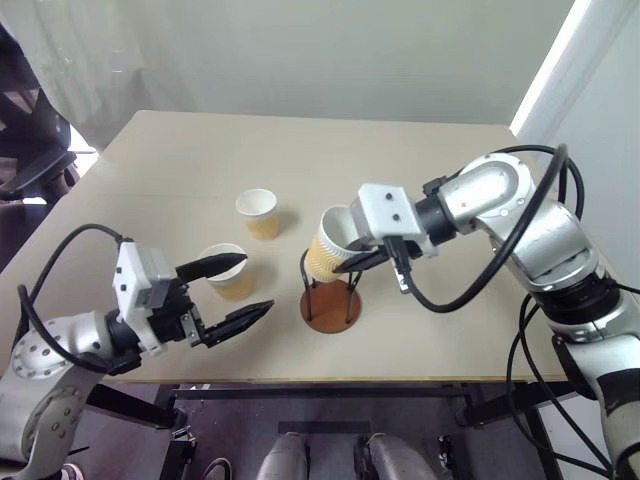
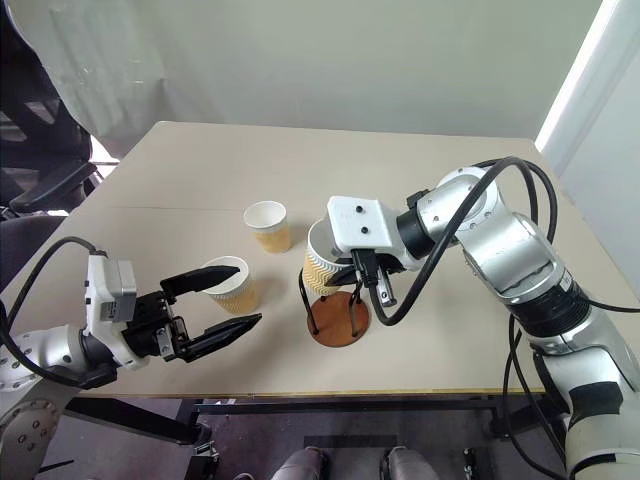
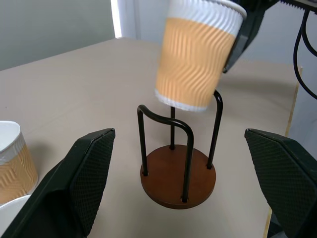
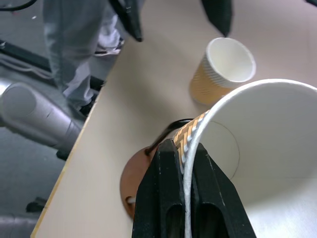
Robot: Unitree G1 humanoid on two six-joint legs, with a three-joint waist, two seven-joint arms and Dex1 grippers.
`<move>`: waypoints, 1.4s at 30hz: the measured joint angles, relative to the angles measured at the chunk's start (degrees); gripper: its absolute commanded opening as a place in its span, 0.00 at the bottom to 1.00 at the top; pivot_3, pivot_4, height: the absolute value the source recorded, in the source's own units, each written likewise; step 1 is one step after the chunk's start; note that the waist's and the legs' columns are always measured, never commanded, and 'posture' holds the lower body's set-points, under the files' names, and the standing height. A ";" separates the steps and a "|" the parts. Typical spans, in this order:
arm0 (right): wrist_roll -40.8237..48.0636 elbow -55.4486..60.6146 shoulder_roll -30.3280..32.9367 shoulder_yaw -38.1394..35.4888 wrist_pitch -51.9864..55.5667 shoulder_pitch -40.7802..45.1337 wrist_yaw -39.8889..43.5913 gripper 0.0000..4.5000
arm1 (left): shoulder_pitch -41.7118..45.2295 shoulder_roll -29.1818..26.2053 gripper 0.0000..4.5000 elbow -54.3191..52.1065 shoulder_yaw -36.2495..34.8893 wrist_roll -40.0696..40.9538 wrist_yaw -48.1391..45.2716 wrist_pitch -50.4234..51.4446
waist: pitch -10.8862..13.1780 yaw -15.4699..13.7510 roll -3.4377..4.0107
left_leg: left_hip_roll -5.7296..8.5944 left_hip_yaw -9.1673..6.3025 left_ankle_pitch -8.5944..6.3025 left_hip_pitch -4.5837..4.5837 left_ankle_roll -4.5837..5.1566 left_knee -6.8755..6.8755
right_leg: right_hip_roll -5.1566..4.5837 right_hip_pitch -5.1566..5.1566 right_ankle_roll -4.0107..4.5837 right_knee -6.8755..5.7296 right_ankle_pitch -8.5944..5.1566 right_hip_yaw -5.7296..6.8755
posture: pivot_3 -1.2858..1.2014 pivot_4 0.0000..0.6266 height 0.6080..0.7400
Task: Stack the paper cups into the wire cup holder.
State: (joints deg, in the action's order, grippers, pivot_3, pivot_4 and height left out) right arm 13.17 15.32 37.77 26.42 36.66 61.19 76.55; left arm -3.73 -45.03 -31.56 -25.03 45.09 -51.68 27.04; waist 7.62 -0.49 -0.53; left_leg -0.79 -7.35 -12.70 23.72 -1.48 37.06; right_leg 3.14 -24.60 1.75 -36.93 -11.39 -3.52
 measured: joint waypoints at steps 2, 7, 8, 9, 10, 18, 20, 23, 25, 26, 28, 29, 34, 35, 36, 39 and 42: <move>-0.31 -0.03 -0.12 0.36 -0.36 -0.02 0.06 0.01 | -0.04 0.10 1.00 -0.04 0.00 -0.06 0.39 -0.03 | 0.00 0.00 0.00 | 0.00 0.00 0.00 0.00 0.00 0.00 | 0.00 0.00 0.00 0.01 0.00 -0.01 | 0.52 0.24 1.00; -1.37 -0.90 -0.93 1.69 -1.83 -0.03 0.34 0.01 | -0.67 0.28 1.00 -1.10 0.00 -0.06 0.82 -0.08 | 0.00 0.01 0.00 | -0.01 0.00 0.00 0.00 0.00 0.00 | 0.00 0.00 0.00 0.00 0.00 0.00 | 0.52 0.24 1.00; -1.53 -1.06 -1.05 1.74 -2.02 -0.03 0.45 0.01 | -0.72 0.29 1.00 -1.28 0.00 -0.06 0.82 -0.09 | 0.00 0.01 0.00 | -0.01 0.00 0.00 0.00 0.00 0.00 | 0.00 0.00 0.00 0.00 0.00 0.00 | 0.52 0.24 1.00; -1.72 -1.31 -1.06 1.83 -2.55 -0.03 0.55 0.01 | -0.99 0.30 1.00 -1.49 -0.02 -0.06 0.88 -0.16 | 0.00 0.00 0.00 | -0.01 0.00 0.00 0.00 0.00 0.00 | 0.00 0.00 0.00 0.00 0.00 0.00 | 0.52 0.24 1.00; -2.01 -1.49 -1.05 1.88 -3.01 -0.03 0.72 0.01 | -1.43 0.37 1.00 -1.80 -0.02 -0.06 0.93 -0.20 | 0.00 0.02 0.00 | -0.01 0.00 0.00 0.00 0.00 0.00 | 0.00 0.00 0.00 0.00 0.00 0.00 | 0.52 0.24 1.00; -4.08 -2.66 -1.05 2.38 -5.20 -0.09 1.65 0.01 | -2.26 0.68 1.00 -2.18 -0.04 -0.05 1.39 -0.33 | 0.00 0.01 -0.01 | -0.01 0.00 0.00 -0.01 0.00 0.00 | 0.00 0.00 0.03 -0.01 0.00 0.00 | 0.52 0.24 1.00; -4.56 -3.58 -1.04 2.52 -5.78 -0.09 1.88 0.01 | -2.26 0.68 1.00 -2.18 -0.04 -0.07 1.81 -0.34 | 0.00 0.00 -0.01 | -0.01 0.00 0.00 -0.01 0.00 0.00 | 0.00 0.00 0.02 -0.01 0.01 0.00 | 0.52 0.24 1.00; -5.14 -4.07 -1.01 2.52 -6.40 -0.09 2.41 0.01 | -2.25 0.68 1.00 -2.18 -0.03 -0.08 1.88 -0.36 | 0.00 0.00 -0.01 | -0.01 0.00 -0.01 -0.01 -0.01 0.00 | 0.00 0.00 0.03 -0.01 0.00 0.00 | 0.52 0.24 1.00; -5.46 -4.07 -1.01 2.52 -6.62 -0.09 2.77 0.01 | -2.24 0.67 1.00 -2.18 -0.03 -0.09 1.91 -0.37 | 0.00 0.00 -0.01 | -0.01 0.00 -0.01 -0.01 -0.02 0.00 | 0.00 0.00 0.03 0.00 0.00 0.00 | 0.52 0.24 1.00; -5.52 -4.06 -1.01 2.52 -6.65 -0.09 2.90 0.01 | -2.22 0.68 1.00 -2.18 -0.03 -0.10 1.92 -0.38 | 0.00 0.00 -0.01 | -0.01 0.00 -0.01 -0.01 -0.02 0.00 | 0.00 0.00 0.03 0.00 0.00 0.01 | 0.52 0.24 1.00; -5.59 -3.94 -1.03 2.52 -6.66 -0.13 3.17 0.01 | -2.11 0.68 1.00 -2.18 -0.02 -0.14 1.95 -0.38 | 0.00 0.00 -0.01 | -0.01 0.00 -0.01 -0.01 -0.02 0.00 | 0.00 0.00 0.03 0.00 0.00 0.01 | 0.52 0.24 1.00; -5.60 -3.86 -1.05 2.52 -6.66 -0.17 3.30 0.01 | -2.10 0.67 1.00 -2.18 -0.02 -0.14 1.96 -0.38 | 0.00 0.00 -0.01 | -0.01 0.00 -0.01 -0.01 -0.02 0.00 | 0.00 0.00 0.03 -0.01 0.00 0.00 | 0.52 0.24 1.00; -6.00 -3.65 -1.48 2.62 -7.05 -0.96 3.36 0.01 | -2.11 0.67 1.00 -2.18 -0.02 -0.14 1.96 -0.38 | 0.00 0.01 0.00 | -0.01 0.00 -0.01 -0.01 -0.02 0.00 | 0.00 0.00 0.03 -0.01 0.00 0.01 | 0.52 0.24 1.00; -6.18 -3.66 -1.60 2.67 -7.24 -0.96 3.33 0.01 | -2.11 0.67 1.00 -2.18 -0.02 -0.15 1.96 -0.38 | 0.00 0.01 0.00 | -0.01 0.00 -0.01 -0.01 -0.02 0.00 | 0.00 0.00 0.03 -0.01 0.01 0.01 | 0.52 0.24 1.00; -6.31 -3.66 -1.66 2.72 -7.48 -0.96 3.32 0.01 | -2.12 0.67 1.00 -2.18 -0.03 -0.14 1.96 -0.38 | 0.00 0.01 -0.01 | -0.01 0.00 -0.01 -0.01 -0.02 0.00 | 0.00 0.00 0.03 -0.01 0.01 0.01 | 0.52 0.24 1.00; -7.17 -3.90 -1.94 2.77 -8.39 -0.96 3.28 0.10 | -2.17 0.67 1.00 -2.19 -0.03 -0.15 1.96 -0.38 | 0.00 0.00 -0.01 | -0.01 0.00 -0.01 -0.01 -0.02 0.00 | 0.00 0.00 0.03 -0.01 0.01 0.01 | 0.52 0.24 1.00; -7.94 -4.20 -2.50 2.77 -8.98 -0.96 3.25 0.29 | -2.33 0.67 1.00 -2.19 -0.04 -0.15 1.96 -0.38 | 0.00 0.01 0.00 | -0.02 0.00 -0.01 -0.01 -0.02 0.00 | 0.00 0.00 0.03 -0.01 0.00 0.01 | 0.52 0.24 1.00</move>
State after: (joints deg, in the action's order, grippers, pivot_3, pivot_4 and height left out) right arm 5.22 11.11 35.28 29.20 27.68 60.24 79.80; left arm -6.07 -44.36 -33.74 -25.07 44.94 -49.72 26.66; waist 7.62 -0.48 -0.54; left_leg -0.81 -7.35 -12.71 23.71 -1.49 37.06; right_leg 3.14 -24.60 1.79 -36.93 -11.39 -3.51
